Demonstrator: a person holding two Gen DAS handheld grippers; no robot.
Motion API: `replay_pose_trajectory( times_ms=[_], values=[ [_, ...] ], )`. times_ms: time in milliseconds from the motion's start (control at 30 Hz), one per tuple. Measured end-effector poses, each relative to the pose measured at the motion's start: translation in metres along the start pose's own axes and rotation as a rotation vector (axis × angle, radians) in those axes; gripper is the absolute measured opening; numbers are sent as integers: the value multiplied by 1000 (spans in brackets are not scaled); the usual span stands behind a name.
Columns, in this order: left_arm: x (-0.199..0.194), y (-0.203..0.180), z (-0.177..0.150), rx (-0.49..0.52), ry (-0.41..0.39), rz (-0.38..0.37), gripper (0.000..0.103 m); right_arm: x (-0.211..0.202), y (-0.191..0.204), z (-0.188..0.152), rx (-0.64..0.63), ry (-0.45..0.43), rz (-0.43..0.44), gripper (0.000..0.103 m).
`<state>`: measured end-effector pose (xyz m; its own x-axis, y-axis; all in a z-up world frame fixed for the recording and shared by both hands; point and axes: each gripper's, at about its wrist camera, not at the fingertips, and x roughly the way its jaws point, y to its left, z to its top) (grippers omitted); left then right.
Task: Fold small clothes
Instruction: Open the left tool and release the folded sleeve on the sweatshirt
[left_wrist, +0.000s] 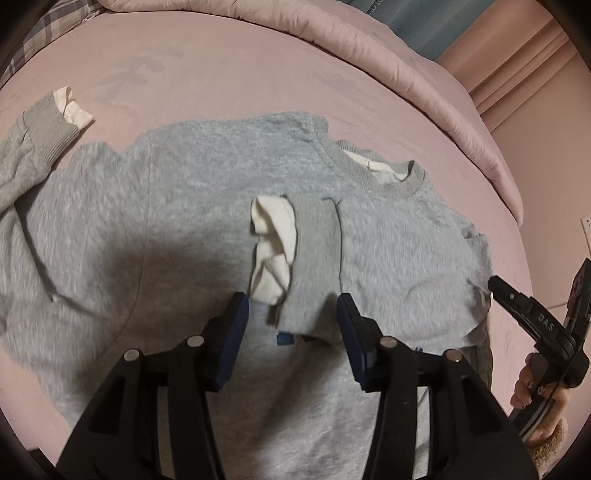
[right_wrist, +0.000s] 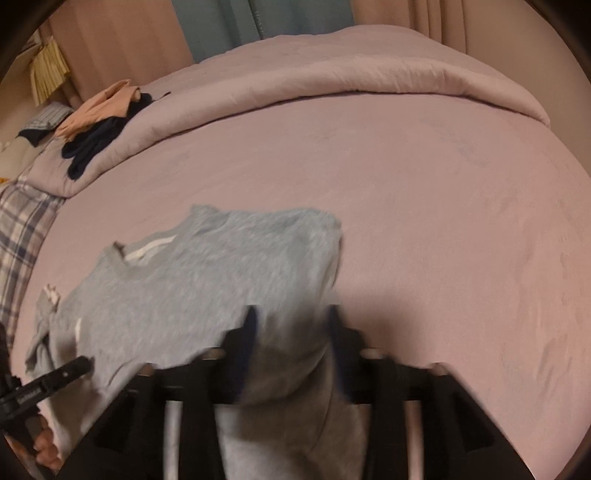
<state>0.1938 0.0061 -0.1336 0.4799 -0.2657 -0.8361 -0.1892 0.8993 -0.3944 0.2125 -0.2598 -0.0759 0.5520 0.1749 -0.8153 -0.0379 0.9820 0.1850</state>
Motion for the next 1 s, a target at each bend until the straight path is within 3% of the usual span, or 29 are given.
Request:
replay_pose_trajectory(
  times_ms=[33,167,300,333,467,533,700,900,1000],
  values=[
    [0,1,-1,-2,-4,4,44,-1,-2,-3,6,7,0,57],
    [1,4,-3,-16,-12,14,33,12,1,-4,30,42,2,57],
    [-1,9,-3,-31,-10,5,30,21,-5,-12,34,75,17,57],
    [-1,10,-4,-32,-11,6,30,21,-5,-14,32,74,13,55],
    [0,6,-3,-31,-13,14,30,24,-7,-19,16,75,-23,19],
    [0,6,-3,-33,-13,16,29,19,-12,-18,33,57,14,11],
    [-1,8,-5,-49,-14,13,28,2,-22,-18,62,12,41,8],
    [-12,9,-8,-49,-12,14,25,25,-23,-29,56,59,-3,8],
    [-32,13,-7,-53,-54,12,25,25,-21,-27,49,70,-17,8]
  ],
)
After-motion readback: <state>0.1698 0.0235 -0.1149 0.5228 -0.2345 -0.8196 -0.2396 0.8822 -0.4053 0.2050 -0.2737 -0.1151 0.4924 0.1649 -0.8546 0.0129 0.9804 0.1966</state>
